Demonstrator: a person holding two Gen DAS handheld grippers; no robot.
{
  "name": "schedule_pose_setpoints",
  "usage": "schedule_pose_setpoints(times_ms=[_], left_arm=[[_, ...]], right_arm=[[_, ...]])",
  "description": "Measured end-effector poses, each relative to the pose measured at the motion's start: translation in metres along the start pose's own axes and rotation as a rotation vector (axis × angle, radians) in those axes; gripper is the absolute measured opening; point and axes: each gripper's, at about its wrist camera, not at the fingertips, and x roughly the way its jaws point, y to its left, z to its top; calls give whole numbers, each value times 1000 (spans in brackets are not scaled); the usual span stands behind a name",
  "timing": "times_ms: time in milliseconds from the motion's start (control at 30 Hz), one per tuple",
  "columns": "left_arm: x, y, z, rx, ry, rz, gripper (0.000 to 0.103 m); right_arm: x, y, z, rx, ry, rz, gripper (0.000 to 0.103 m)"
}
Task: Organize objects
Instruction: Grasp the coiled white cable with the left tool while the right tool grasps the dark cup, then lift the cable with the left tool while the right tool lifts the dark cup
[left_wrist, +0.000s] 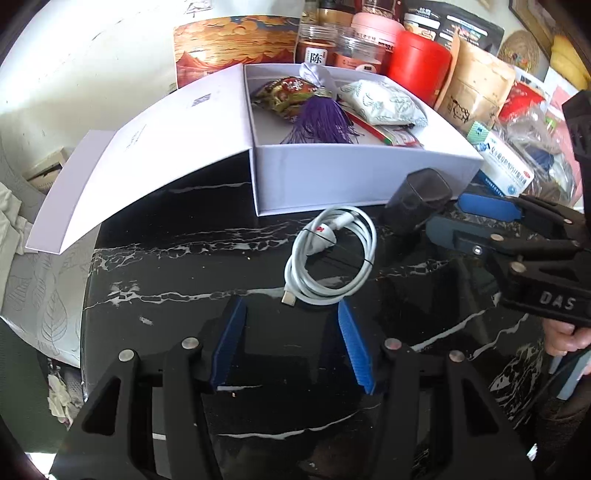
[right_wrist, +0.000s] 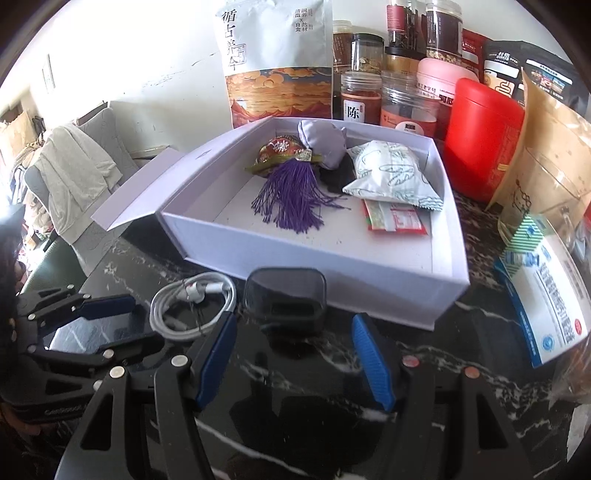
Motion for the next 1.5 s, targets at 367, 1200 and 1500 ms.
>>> schedule_pose_setpoints(times_ms=[367, 1200, 1500], left_arm=[[9, 0, 15, 29, 7, -84, 59], [6, -54, 4, 174, 3, -71, 52], [-25, -73, -36, 205, 20, -96, 52]], right_arm=[[12, -5, 5, 28, 11, 51, 48], [-54, -18, -60, 30, 16, 26, 48], [-79, -2, -89, 10, 5, 44, 48]])
